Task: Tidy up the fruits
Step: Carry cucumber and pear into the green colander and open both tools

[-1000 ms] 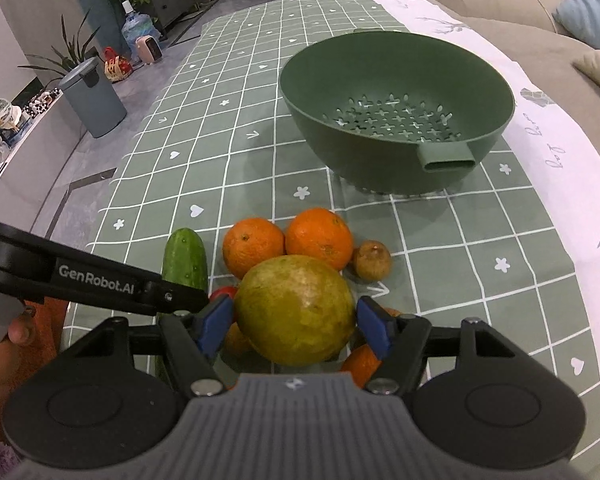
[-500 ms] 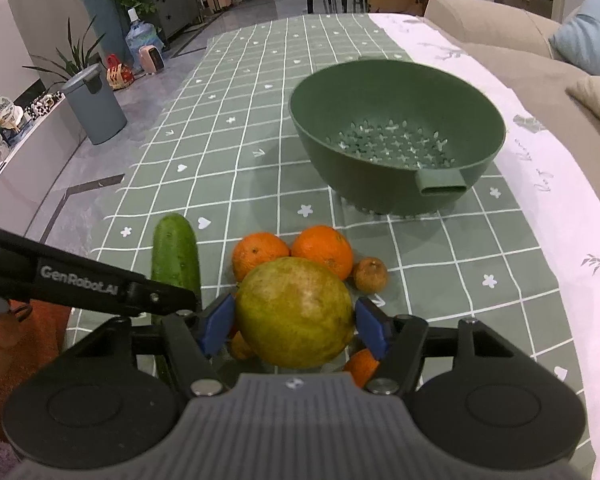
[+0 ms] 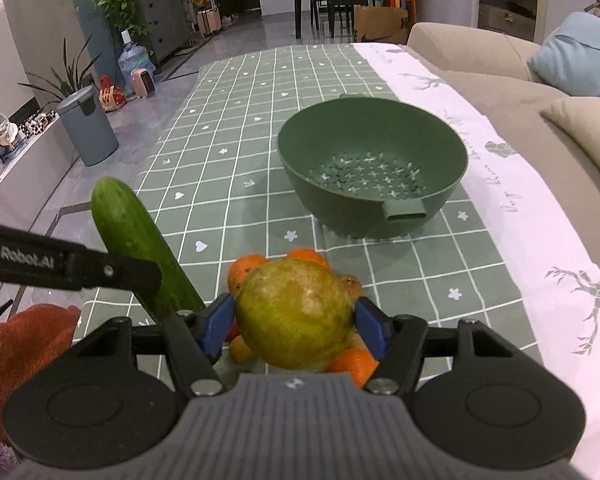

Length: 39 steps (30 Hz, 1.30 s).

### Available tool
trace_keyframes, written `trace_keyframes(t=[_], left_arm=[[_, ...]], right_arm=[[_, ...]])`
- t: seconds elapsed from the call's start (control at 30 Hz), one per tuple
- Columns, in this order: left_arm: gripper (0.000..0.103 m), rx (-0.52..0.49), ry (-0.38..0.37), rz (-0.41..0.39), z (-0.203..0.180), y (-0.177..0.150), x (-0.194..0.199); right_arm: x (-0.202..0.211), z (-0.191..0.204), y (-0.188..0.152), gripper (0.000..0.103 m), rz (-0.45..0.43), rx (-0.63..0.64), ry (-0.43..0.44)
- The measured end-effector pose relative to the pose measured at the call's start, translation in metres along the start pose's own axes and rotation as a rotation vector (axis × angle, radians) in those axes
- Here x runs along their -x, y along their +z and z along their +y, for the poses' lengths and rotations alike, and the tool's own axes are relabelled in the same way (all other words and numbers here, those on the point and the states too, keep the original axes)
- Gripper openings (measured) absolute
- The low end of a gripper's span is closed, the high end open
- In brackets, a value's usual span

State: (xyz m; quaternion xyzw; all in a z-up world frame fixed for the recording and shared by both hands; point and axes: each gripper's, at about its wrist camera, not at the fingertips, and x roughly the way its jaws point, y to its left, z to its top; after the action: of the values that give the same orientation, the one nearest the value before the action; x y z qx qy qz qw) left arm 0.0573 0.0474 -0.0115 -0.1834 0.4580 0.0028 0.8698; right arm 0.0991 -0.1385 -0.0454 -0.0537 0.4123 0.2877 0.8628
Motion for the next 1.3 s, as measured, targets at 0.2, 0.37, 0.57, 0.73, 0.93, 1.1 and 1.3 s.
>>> trace_keyframes(t=[0.2, 0.37, 0.57, 0.73, 0.93, 1.1, 1.3], left_arm=[[0.037, -0.047, -0.05, -0.044, -0.026, 0.026, 0.004], [0.037, -0.072, -0.094, -0.079, -0.043, 0.058, 0.0], [0.037, -0.13, -0.089, -0.114, -0.063, 0.099, -0.015], [0.037, -0.184, -0.055, -0.104, -0.074, 0.124, -0.04], [0.036, -0.243, -0.014, -0.049, -0.077, 0.141, -0.079], [0.036, -0.266, 0.005, 0.027, -0.07, 0.145, -0.113], [0.036, -0.278, 0.023, 0.102, -0.06, 0.143, -0.144]], right_arm=[[0.01, -0.008, 0.016, 0.063, -0.041, -0.003, -0.003], [0.017, -0.024, 0.041, 0.062, -0.086, -0.017, -0.012], [0.017, -0.039, 0.08, 0.062, -0.132, 0.023, -0.045], [-0.007, -0.05, 0.106, 0.062, -0.124, 0.061, -0.078], [-0.054, -0.064, 0.119, 0.062, -0.048, 0.111, -0.081], [-0.091, -0.073, 0.121, 0.062, 0.039, 0.152, -0.07], [-0.126, -0.076, 0.118, 0.062, 0.105, 0.196, -0.065]])
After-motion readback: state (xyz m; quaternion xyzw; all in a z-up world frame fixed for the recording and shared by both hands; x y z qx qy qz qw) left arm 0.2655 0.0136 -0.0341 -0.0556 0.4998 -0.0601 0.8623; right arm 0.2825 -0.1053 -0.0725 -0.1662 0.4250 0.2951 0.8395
